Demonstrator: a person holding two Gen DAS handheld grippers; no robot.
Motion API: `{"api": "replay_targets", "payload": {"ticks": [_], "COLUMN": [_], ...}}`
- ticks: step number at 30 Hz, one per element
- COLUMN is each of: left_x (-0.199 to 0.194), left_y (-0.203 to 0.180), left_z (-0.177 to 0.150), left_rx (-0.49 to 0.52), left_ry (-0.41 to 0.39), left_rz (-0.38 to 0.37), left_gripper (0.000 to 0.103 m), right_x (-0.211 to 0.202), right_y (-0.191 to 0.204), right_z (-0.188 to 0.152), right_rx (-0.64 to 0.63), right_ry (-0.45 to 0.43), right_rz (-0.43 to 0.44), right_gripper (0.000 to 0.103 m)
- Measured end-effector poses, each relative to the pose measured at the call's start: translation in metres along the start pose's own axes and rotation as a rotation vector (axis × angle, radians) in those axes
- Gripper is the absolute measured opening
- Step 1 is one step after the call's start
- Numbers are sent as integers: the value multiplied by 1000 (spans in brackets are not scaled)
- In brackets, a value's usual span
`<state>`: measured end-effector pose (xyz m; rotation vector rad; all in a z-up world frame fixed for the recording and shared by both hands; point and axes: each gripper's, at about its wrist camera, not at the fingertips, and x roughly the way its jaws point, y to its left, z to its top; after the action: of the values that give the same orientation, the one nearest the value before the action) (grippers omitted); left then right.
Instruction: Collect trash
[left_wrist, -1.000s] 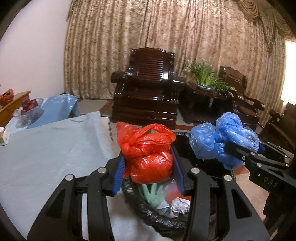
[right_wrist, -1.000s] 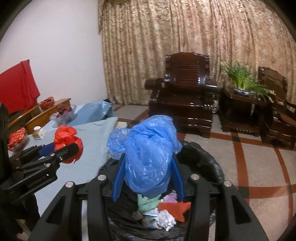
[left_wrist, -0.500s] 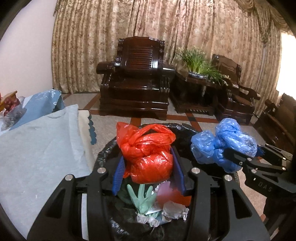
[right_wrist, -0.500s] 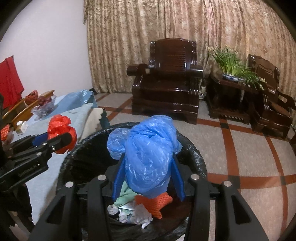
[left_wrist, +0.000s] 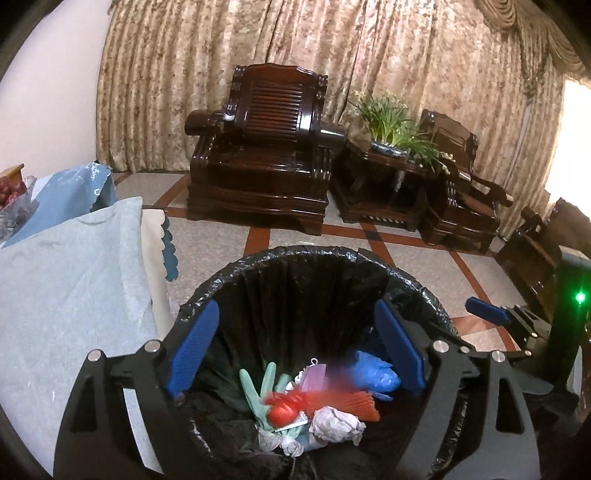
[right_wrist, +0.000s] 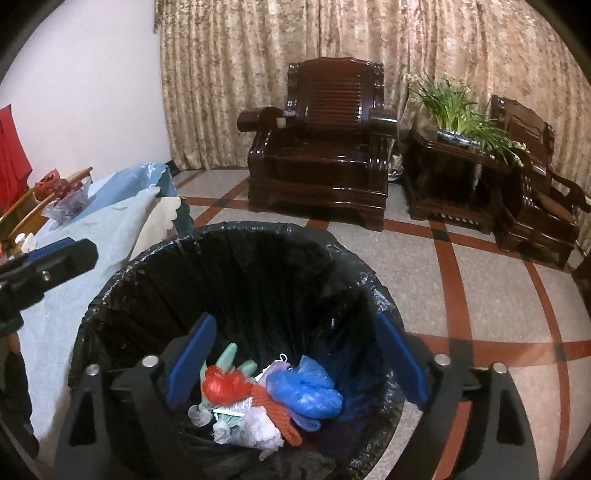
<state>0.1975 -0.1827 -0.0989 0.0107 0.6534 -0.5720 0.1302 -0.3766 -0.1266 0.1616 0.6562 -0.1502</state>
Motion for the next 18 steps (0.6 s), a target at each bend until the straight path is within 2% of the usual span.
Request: {"api": "replay_targets", "payload": {"ticks": [5,12,18], "left_x": [-21,-66,-100], "left_y": [3,13,22], "left_z": [8,12,7], "left_rx": [9,23,15], "left_ry": [-37,-75,-71], "left_rz": [20,80,123], "left_gripper": [89,93,94], "right_x": [-20,-54,-78], "right_y": [3,16,36], "right_z": [4,14,17], "right_rx": [8,13,-6], "right_ry": [-28,-59,-63], "right_rz": [12,59,89], "right_gripper": [97,97,97]}}
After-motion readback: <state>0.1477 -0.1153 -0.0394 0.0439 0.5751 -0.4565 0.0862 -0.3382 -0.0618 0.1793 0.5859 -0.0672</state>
